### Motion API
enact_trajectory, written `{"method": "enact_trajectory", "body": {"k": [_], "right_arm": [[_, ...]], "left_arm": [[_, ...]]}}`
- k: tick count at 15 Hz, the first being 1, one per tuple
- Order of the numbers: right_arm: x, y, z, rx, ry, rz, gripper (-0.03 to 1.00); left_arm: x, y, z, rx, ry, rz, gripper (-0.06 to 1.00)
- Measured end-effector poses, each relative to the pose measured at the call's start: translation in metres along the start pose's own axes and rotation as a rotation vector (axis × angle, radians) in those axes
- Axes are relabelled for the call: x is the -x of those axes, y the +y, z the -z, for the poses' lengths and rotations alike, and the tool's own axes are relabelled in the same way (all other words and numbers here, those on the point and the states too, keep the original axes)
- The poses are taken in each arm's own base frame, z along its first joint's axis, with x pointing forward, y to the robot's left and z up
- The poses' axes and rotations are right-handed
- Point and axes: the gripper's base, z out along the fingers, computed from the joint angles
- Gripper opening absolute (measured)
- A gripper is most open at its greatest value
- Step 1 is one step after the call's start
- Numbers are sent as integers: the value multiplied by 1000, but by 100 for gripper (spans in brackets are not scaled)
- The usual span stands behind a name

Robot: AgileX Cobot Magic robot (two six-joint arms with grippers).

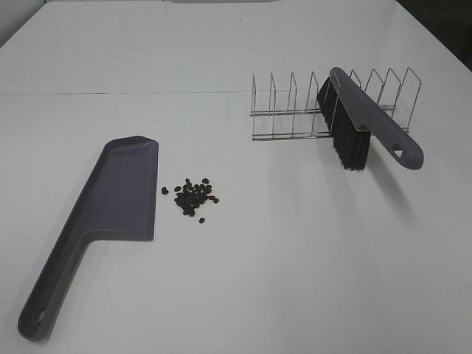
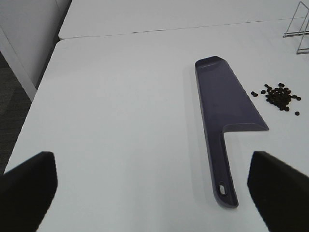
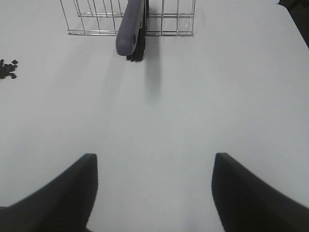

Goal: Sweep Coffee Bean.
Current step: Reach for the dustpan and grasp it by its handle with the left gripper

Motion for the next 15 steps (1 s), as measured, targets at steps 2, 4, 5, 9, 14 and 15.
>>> {"method": "enact_trajectory", "body": {"k": [2, 4, 5, 9, 14, 15], "right_arm": [[0, 0, 0, 0, 0, 0, 58], [0, 0, 0, 0, 0, 0, 58], [0, 0, 0, 0, 0, 0, 58], [0, 0, 0, 0, 0, 0, 58], [0, 0, 0, 0, 0, 0, 58], [0, 0, 0, 0, 0, 0, 58]], "left_arm": [[0, 0, 0, 0, 0, 0, 99], [0, 0, 0, 0, 0, 0, 99], [0, 0, 0, 0, 0, 0, 99], [0, 0, 0, 0, 0, 0, 99], [0, 0, 0, 0, 0, 0, 99], [0, 0, 0, 0, 0, 0, 99]]}}
